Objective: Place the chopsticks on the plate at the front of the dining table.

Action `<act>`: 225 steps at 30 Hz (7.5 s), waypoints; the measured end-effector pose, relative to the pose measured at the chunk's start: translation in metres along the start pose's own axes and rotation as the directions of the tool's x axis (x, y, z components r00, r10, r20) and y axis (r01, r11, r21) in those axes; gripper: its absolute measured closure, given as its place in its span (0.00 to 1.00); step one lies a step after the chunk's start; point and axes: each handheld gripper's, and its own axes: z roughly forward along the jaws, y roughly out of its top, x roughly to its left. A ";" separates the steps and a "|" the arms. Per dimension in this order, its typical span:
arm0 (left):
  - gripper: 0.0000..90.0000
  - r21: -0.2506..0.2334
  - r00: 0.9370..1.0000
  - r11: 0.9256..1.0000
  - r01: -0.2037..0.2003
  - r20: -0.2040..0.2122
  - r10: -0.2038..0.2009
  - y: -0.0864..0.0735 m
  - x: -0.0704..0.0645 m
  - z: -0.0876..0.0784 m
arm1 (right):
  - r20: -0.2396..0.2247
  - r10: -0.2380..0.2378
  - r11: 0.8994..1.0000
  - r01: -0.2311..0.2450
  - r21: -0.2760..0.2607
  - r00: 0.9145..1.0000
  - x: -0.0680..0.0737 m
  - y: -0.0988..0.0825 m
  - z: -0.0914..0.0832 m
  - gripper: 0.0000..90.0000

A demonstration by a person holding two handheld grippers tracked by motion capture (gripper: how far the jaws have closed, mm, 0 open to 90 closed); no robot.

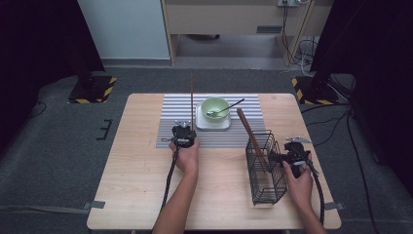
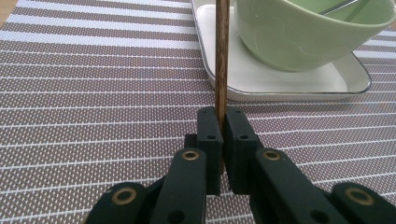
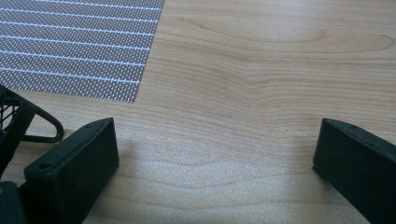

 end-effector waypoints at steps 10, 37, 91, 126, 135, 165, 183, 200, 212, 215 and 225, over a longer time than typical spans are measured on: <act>0.95 0.001 1.000 1.000 -0.002 0.003 0.002 -0.001 -0.001 0.000 | 0.000 0.002 1.000 -0.002 0.001 1.000 0.000 0.000 0.000 0.00; 0.95 0.034 1.000 0.999 0.000 0.004 0.000 -0.006 -0.002 0.009 | 0.000 -0.003 1.000 0.003 -0.001 1.000 0.000 0.000 0.000 0.00; 0.95 0.069 1.000 0.998 -0.005 0.014 0.004 -0.009 -0.007 0.011 | 0.000 0.001 1.000 -0.001 0.000 1.000 0.000 0.000 0.000 0.00; 0.91 0.042 0.999 0.999 -0.003 0.041 0.002 -0.012 -0.026 0.009 | 0.000 0.000 1.000 0.000 0.000 1.000 0.000 0.000 0.000 0.00; 0.88 0.034 0.998 0.999 -0.006 0.057 0.004 -0.013 -0.030 0.010 | 0.000 0.000 1.000 0.000 0.000 1.000 0.000 0.000 0.000 0.00; 0.86 0.045 0.996 0.999 -0.026 0.082 0.022 -0.012 -0.027 0.017 | 0.000 0.001 1.000 -0.001 0.000 1.000 0.000 0.000 0.000 0.00; 0.82 0.044 0.996 0.998 -0.038 0.077 0.035 -0.013 -0.026 0.018 | 0.000 0.000 1.000 0.000 0.000 1.000 0.000 0.000 0.000 0.00; 0.59 0.035 0.996 0.997 -0.075 0.053 0.073 -0.014 -0.029 0.012 | 0.000 0.000 1.000 0.000 0.000 1.000 0.000 0.000 0.000 0.00; 0.44 0.014 0.994 0.997 -0.081 0.069 0.080 -0.013 -0.031 -0.005 | 0.000 0.000 1.000 0.000 0.000 1.000 0.000 0.000 0.000 0.00; 0.38 0.008 0.993 0.997 -0.079 0.091 0.078 -0.011 -0.026 -0.014 | 0.000 0.000 1.000 0.000 0.000 1.000 0.000 0.000 0.000 0.00; 0.28 -0.016 0.986 0.995 -0.103 0.126 0.104 -0.005 -0.013 -0.039 | 0.000 0.002 1.000 -0.002 0.001 1.000 0.000 0.000 0.000 0.00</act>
